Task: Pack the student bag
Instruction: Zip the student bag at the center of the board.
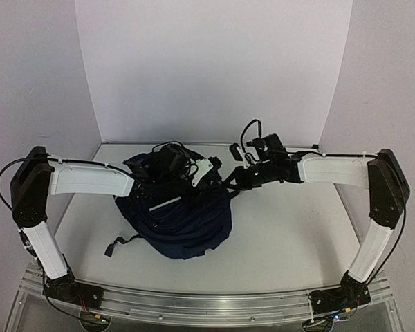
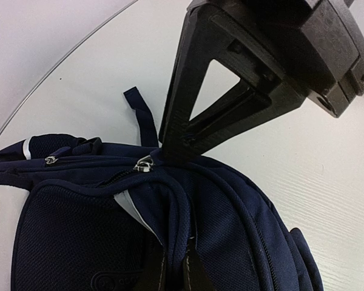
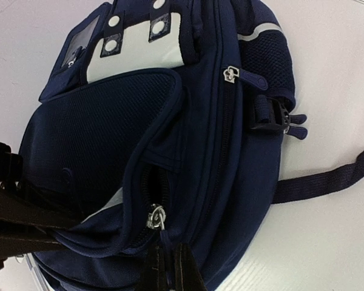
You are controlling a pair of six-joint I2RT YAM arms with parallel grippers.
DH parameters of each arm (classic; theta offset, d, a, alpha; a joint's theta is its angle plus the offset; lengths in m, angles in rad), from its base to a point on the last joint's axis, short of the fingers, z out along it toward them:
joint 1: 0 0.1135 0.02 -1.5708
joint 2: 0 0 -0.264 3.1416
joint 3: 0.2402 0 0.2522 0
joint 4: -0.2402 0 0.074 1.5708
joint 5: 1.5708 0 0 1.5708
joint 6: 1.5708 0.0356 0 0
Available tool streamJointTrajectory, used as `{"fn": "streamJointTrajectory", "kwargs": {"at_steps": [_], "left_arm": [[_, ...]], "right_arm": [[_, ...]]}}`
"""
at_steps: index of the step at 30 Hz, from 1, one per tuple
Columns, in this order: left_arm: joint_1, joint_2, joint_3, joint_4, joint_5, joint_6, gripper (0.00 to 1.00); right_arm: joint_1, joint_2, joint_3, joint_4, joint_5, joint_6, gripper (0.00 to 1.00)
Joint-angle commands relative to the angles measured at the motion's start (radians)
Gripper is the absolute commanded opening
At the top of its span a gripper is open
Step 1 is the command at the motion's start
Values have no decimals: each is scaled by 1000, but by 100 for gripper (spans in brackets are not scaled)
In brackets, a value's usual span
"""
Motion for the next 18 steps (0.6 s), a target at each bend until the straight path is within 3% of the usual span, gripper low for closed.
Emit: {"fn": "streamJointTrajectory", "kwargs": {"at_steps": [1,3,5,10,18], "left_arm": [[-41,-113,10,-81,45,-28,0],[-41,-121,-7,-84,16,-48,0],[-41,-145,-39,-59,56,-50,0],[-41,-163,-50,-48,177,-36,0],[-44,-142,12,-98,301,-10,0]], "right_arm": [[-95,54,63,-38,483,128,0],[-96,48,61,-41,523,154,0],[-97,56,69,-32,464,133,0],[-96,80,79,60,112,-2,0],[-95,180,179,39,213,-35,0]]}}
